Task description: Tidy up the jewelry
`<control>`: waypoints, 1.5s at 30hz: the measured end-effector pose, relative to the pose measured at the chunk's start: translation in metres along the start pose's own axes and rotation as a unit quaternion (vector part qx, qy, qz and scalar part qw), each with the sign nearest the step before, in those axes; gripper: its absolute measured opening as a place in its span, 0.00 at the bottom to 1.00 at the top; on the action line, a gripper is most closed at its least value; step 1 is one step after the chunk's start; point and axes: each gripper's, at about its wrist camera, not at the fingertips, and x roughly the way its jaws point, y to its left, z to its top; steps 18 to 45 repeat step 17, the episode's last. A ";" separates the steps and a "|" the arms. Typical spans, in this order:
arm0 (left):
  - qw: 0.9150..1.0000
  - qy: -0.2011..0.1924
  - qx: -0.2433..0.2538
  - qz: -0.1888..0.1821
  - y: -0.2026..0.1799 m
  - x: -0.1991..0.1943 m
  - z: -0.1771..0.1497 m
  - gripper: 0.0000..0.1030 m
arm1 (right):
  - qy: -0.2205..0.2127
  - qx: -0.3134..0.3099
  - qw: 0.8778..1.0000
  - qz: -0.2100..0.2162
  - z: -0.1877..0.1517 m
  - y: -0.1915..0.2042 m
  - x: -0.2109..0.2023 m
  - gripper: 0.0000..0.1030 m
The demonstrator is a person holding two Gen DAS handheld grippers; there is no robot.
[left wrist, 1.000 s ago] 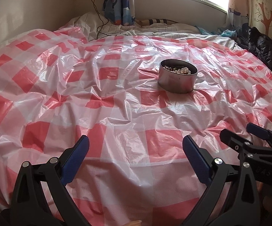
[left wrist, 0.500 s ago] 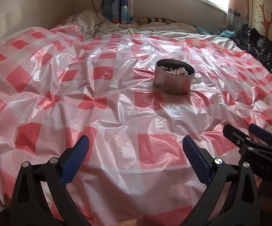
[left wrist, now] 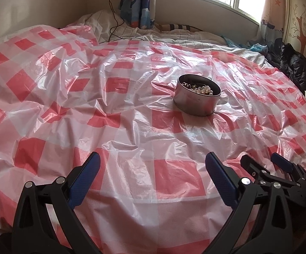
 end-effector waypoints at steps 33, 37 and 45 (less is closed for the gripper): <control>1.000 0.022 -0.002 0.014 0.003 0.011 -0.005 0.93 | -0.021 0.027 0.999 -0.014 0.003 -0.012 -0.008 0.93; 1.000 0.022 -0.002 0.014 0.003 0.011 -0.005 0.93 | -0.021 0.027 0.999 -0.014 0.003 -0.012 -0.008 0.93; 1.000 0.022 -0.002 0.014 0.003 0.011 -0.005 0.93 | -0.021 0.027 0.999 -0.014 0.003 -0.012 -0.008 0.93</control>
